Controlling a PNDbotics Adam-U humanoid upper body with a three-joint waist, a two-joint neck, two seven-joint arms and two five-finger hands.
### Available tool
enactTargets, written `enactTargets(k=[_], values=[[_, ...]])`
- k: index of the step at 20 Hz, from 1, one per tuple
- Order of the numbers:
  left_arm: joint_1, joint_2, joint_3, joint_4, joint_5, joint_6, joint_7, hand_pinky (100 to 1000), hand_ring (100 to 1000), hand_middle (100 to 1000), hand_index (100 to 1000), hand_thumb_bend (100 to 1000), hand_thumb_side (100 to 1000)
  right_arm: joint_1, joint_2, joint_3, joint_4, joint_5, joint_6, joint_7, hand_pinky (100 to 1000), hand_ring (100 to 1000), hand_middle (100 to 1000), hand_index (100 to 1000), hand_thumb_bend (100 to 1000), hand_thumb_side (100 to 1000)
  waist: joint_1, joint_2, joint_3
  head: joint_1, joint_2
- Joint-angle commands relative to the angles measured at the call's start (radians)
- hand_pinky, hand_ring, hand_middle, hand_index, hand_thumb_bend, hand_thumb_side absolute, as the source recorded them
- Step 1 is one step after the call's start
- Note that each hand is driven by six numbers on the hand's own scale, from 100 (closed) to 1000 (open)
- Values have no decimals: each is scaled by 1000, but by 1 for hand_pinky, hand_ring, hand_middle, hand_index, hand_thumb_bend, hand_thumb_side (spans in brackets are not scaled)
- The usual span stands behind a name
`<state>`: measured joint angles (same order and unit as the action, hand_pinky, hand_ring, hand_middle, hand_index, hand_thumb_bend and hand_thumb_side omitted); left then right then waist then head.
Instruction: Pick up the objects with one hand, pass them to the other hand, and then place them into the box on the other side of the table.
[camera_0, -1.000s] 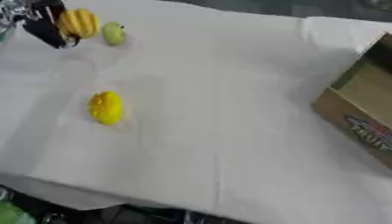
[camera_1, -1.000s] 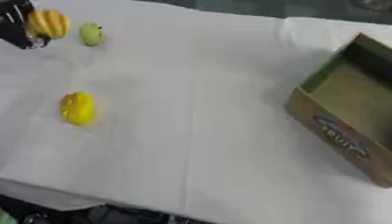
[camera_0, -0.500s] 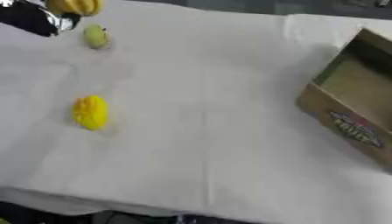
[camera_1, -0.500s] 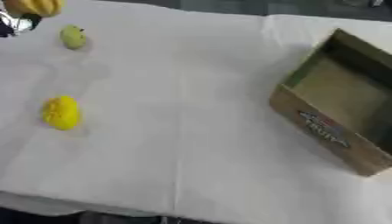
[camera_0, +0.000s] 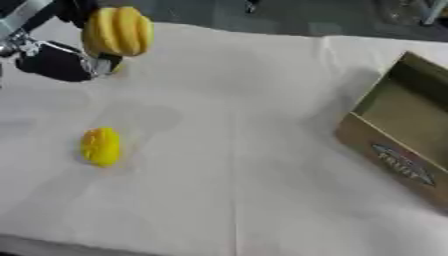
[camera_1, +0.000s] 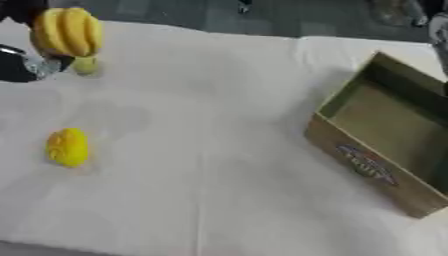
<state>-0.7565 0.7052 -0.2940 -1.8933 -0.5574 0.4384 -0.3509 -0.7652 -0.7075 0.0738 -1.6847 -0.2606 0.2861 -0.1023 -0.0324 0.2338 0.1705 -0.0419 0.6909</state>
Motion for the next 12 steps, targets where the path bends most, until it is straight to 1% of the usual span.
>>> enactTargets(k=[1, 3, 7, 12], values=[[-11, 9, 0, -24, -2, -4, 10, 656, 556, 506, 536, 305, 126, -20, -15, -9, -21, 4, 4, -3, 856, 830, 797, 831, 369, 361, -7, -14, -1, 3, -21], [-12, -32, -15, -30, 0, -13, 20, 652, 552, 503, 534, 303, 128, -18, -13, -13, -19, 1, 3, -8, 856, 830, 796, 831, 369, 361, -10, -15, -1, -11, -27], [-21, -106, -42, -3, -20, -33, 30, 648, 547, 500, 533, 298, 133, -12, -13, -18, -17, -3, 0, -15, 856, 830, 796, 831, 370, 361, -13, -16, -3, -47, -27], [-27, -178, -69, 39, -51, -59, 38, 644, 543, 498, 532, 295, 137, -4, -13, -22, -16, -8, -1, -20, 856, 830, 796, 831, 371, 362, -15, -17, -7, -80, -19]])
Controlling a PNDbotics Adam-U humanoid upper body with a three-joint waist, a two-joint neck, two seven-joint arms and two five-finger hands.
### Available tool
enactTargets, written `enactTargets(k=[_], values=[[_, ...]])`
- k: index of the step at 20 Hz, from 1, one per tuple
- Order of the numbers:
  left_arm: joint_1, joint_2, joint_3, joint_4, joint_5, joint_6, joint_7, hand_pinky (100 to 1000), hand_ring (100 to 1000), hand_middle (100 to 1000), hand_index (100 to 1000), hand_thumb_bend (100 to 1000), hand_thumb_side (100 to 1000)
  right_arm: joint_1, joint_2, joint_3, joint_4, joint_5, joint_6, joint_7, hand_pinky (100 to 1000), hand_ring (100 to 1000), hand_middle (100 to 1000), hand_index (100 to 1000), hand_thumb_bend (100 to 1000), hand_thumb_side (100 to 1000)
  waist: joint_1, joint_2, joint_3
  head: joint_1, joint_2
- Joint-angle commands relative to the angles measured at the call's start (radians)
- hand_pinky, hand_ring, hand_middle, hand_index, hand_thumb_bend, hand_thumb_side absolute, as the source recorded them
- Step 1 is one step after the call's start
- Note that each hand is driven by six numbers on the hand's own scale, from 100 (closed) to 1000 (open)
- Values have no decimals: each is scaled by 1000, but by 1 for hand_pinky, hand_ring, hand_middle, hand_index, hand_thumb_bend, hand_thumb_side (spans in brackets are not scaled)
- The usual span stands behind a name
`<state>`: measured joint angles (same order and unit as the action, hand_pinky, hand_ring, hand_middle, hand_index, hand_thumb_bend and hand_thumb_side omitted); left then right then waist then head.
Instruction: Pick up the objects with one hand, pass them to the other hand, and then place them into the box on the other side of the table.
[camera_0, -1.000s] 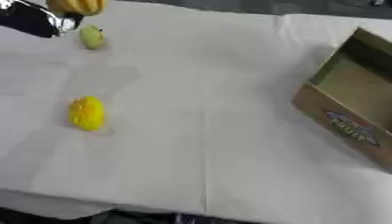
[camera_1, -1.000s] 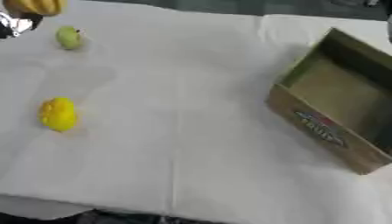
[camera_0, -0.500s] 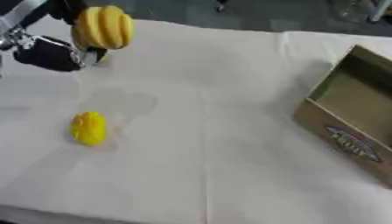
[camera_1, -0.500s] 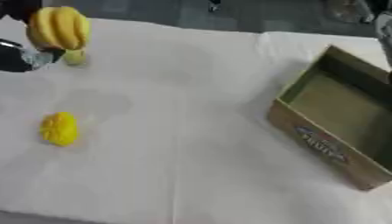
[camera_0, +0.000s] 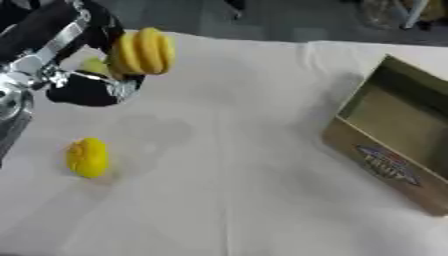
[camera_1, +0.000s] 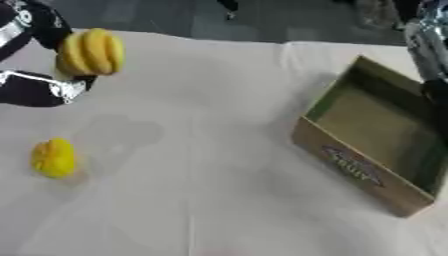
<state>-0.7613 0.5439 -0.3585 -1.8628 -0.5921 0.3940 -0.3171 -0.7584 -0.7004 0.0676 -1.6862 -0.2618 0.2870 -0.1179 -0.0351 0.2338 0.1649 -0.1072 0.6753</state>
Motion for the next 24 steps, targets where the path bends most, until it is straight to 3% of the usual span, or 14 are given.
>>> enactTargets(k=[1, 12, 17, 24], values=[[-25, -29, -10, 17, -23, -20, 5, 643, 542, 496, 531, 295, 137, -10, -19, -16, -14, -8, -1, -5, 856, 829, 796, 831, 370, 358, -12, -17, -2, -19, -1], [-41, -139, -45, 120, -122, -86, 58, 632, 534, 488, 530, 305, 124, -16, 11, 12, -2, 4, 14, 24, 856, 829, 795, 832, 377, 379, -9, -17, -11, -10, 18], [-35, -151, -55, 133, -193, -143, 111, 634, 540, 489, 531, 315, 107, -57, 62, 84, 15, 54, 46, 89, 858, 831, 798, 833, 398, 397, -6, -20, -14, -3, 29], [-20, -151, -59, 134, -240, -201, 168, 634, 540, 488, 529, 310, 100, -171, 175, 206, 55, 170, 108, 212, 865, 841, 809, 836, 433, 412, -8, -36, -25, -1, 44]])
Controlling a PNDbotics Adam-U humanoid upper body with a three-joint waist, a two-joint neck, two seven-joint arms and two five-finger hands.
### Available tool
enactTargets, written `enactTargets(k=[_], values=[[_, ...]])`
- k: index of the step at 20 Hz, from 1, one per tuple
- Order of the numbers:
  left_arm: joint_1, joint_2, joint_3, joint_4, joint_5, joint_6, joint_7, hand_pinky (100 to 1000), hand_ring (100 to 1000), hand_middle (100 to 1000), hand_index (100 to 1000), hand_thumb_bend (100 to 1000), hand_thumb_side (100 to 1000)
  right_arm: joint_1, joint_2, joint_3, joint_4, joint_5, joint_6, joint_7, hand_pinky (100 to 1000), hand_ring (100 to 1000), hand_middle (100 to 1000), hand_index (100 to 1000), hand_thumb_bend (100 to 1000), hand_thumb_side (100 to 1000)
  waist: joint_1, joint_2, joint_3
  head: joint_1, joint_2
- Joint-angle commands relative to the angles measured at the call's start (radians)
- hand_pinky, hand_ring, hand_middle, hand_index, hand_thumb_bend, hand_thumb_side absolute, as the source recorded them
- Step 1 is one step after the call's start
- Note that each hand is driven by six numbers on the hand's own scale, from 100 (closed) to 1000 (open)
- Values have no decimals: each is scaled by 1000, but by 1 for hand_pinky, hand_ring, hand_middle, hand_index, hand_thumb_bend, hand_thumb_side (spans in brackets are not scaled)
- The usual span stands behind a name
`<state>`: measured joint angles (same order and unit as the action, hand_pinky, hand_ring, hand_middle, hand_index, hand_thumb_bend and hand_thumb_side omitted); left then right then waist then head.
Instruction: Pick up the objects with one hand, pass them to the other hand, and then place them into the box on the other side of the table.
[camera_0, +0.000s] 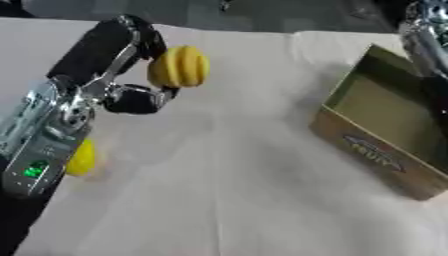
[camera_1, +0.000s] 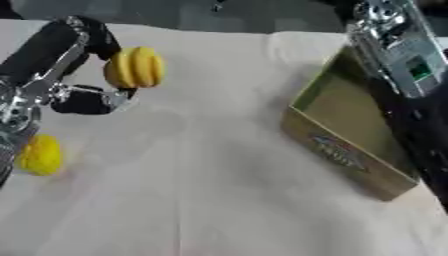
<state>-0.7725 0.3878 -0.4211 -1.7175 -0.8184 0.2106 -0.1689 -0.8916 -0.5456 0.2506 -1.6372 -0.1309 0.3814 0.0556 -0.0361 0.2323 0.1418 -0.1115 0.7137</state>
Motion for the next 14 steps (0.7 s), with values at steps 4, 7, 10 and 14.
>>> enactTargets(k=[4, 7, 10, 14], values=[[-3, 5, 4, -17, -16, -38, 62, 633, 537, 486, 528, 302, 100, -77, 95, 48, 49, 109, 27, 91, 863, 843, 810, 837, 437, 417, -6, -40, -3, 2, 10], [-2, 3, 4, -21, -7, -49, 88, 632, 534, 484, 533, 295, 102, -102, 140, 63, 84, 164, 25, 124, 864, 847, 814, 840, 448, 418, -6, -42, -3, -1, 8], [-2, 1, 2, -22, 11, -56, 109, 630, 531, 483, 535, 288, 107, -128, 176, 87, 125, 205, 23, 170, 866, 854, 820, 844, 465, 422, -6, -43, -2, -6, 8], [-2, 0, -1, -28, 31, -67, 130, 631, 531, 483, 535, 259, 130, -164, 209, 111, 180, 249, 17, 238, 871, 860, 825, 851, 516, 407, -7, -45, 1, -9, 7]])
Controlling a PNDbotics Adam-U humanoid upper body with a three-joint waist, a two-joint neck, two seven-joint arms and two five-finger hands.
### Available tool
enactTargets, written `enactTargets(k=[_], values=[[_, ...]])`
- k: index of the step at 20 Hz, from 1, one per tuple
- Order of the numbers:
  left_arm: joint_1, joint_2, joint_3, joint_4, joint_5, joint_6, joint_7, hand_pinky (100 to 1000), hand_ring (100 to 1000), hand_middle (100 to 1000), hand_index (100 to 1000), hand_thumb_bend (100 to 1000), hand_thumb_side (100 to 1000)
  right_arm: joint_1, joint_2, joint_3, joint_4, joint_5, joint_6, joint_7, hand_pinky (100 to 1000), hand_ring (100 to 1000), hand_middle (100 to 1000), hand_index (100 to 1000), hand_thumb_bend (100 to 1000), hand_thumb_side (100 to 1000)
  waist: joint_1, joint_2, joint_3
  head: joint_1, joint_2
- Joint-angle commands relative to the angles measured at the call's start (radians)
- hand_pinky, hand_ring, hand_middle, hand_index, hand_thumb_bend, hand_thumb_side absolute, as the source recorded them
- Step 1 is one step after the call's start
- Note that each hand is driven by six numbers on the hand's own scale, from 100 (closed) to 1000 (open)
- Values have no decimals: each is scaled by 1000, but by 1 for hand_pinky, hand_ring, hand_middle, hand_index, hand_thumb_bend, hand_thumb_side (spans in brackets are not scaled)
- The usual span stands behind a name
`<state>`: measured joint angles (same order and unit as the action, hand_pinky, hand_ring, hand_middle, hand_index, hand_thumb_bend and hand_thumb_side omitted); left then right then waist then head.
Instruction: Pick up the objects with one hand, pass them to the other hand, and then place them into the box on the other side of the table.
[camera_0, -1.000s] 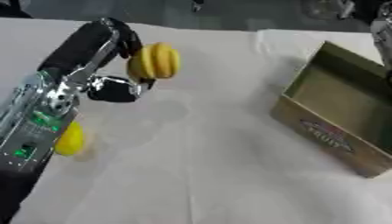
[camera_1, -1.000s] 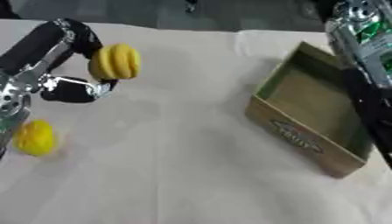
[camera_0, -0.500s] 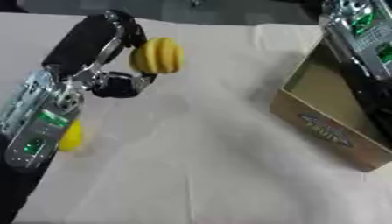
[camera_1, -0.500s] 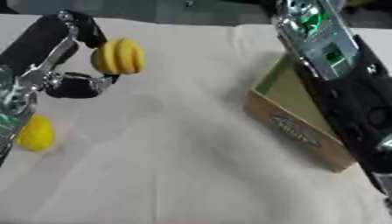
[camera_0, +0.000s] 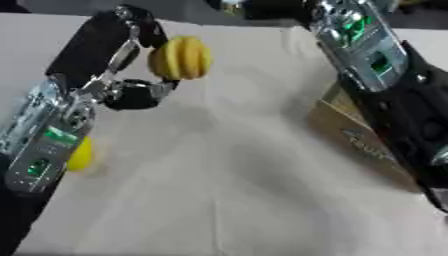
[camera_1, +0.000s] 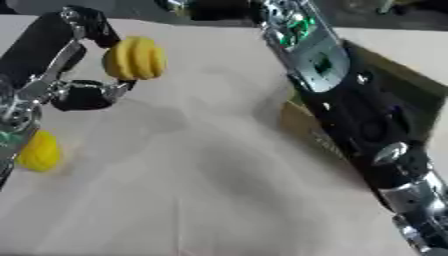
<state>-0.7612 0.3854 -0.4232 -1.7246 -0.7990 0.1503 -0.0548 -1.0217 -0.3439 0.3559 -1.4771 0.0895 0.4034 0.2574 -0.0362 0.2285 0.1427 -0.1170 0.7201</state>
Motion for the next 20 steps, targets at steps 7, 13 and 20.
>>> enactTargets(k=[7, 13, 20], values=[[-10, 10, 4, -27, 16, -21, 41, 631, 531, 483, 536, 283, 109, -50, 20, 21, 68, 74, -15, 144, 873, 866, 831, 859, 488, 445, -11, -44, 4, 0, -9], [-1, 21, 8, -22, 6, -25, 54, 630, 530, 482, 534, 290, 100, -38, 10, 24, 63, 35, 7, 214, 874, 866, 830, 859, 479, 454, -13, -42, 6, 1, -15], [6, 31, 6, -13, -14, -20, 43, 623, 526, 473, 529, 306, 100, -15, -6, -2, 21, -41, 43, 206, 869, 857, 822, 854, 460, 451, -15, -38, 6, 7, -17]])
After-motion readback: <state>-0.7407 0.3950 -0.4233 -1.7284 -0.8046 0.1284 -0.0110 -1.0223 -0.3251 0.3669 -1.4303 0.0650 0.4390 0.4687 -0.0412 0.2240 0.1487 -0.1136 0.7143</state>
